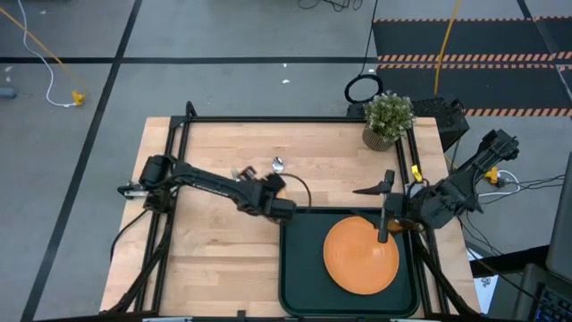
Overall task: Pick and place plate/cup/fork/spoon on tray
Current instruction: Put the pink fork on the left side of the orange plate
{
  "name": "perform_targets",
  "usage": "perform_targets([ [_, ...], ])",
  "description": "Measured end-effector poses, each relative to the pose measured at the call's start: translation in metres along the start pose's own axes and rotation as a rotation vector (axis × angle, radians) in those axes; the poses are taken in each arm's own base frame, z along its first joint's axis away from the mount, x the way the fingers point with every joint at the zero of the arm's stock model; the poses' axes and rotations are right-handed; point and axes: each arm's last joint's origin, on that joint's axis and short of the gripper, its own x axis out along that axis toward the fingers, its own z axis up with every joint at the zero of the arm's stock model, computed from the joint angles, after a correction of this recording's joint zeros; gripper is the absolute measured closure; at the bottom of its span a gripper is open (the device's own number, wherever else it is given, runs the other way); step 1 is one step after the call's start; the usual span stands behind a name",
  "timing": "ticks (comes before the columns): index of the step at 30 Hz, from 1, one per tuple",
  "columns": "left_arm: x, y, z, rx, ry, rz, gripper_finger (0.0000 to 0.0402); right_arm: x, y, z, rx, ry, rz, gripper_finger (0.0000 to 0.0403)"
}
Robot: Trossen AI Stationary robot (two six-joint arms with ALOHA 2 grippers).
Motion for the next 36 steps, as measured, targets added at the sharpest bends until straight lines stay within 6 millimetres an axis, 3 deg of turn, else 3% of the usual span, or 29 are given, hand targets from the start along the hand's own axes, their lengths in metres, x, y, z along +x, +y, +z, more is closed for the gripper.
perform_targets([
  [4, 0.017, 0.016, -0.012, -0.182, 0.101, 0.130, 0.0375, 0.005, 0.005, -0.013, -0.007, 0.034, -0.004, 0.0167],
  [8, 0.038, 0.023, -0.026, -0.305, 0.213, 0.178, 0.0365, 0.006, 0.006, -0.010, 0.019, 0.005, -0.001, 0.0167],
  [16, 0.071, 0.035, -0.060, -0.446, 0.352, 0.298, 0.0246, 0.005, 0.006, 0.002, -0.035, -0.082, -0.001, 0.0167],
  [20, 0.076, 0.034, -0.067, -0.488, 0.389, 0.288, 0.0193, 0.006, 0.005, 0.005, -0.063, -0.104, -0.011, 0.0167],
  [24, 0.077, 0.030, -0.066, -0.518, 0.373, 0.256, 0.0164, 0.007, 0.003, 0.005, -0.095, -0.101, -0.025, 0.0167],
  [36, 0.074, 0.026, -0.066, -0.590, 0.487, 0.182, 0.0156, 0.018, -0.002, -0.012, -0.107, -0.064, -0.075, 0.0167],
])
